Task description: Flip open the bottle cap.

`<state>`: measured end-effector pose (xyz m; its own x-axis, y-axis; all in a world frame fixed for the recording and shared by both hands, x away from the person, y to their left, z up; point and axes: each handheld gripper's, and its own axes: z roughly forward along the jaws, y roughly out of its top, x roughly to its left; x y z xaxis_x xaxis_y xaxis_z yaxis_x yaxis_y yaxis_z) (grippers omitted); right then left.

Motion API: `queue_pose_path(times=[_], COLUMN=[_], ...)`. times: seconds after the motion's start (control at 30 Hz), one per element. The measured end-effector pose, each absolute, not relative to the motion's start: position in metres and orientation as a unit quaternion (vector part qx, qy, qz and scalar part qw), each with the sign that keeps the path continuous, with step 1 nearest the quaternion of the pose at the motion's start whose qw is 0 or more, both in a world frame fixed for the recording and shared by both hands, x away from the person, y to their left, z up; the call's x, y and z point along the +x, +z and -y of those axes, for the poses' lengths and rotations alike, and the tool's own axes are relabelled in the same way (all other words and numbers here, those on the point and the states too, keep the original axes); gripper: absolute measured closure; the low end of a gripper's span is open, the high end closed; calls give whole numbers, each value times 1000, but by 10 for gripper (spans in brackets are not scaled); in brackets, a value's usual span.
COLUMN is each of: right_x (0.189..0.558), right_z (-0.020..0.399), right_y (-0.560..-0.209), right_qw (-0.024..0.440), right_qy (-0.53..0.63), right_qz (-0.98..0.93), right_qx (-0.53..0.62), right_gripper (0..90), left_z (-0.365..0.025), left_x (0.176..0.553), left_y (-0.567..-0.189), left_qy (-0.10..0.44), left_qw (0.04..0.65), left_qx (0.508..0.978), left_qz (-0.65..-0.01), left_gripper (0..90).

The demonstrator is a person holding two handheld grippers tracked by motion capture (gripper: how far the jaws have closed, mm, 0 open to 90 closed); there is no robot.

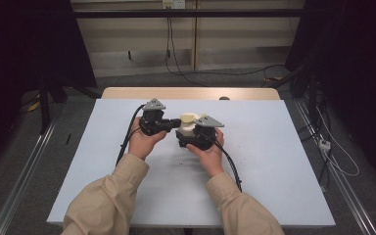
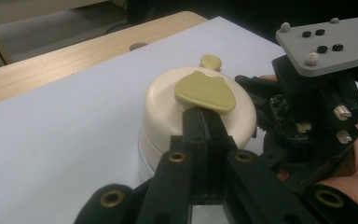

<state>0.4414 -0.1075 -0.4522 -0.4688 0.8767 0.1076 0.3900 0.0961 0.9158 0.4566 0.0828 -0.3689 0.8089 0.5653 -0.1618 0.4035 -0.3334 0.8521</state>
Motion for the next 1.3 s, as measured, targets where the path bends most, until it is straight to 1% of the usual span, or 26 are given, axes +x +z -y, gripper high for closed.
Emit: queue_pose_path(times=[0.53, 0.93, 1.3], right_x=[441, 441, 441], right_z=[107, 107, 107], right_y=[-452, -452, -452], right_qw=[246, 246, 246], right_qy=[497, 495, 496], right_qz=[-698, -699, -699], right_qx=[453, 453, 453], right_gripper=[54, 54, 54], left_z=[-80, -71, -72], left_x=[458, 460, 461], left_y=[-361, -365, -364], left_qy=[83, 82, 85], left_qw=[509, 506, 507], left_qx=[803, 806, 804], left_qz=[-298, -297, -298], left_gripper=[900, 900, 900])
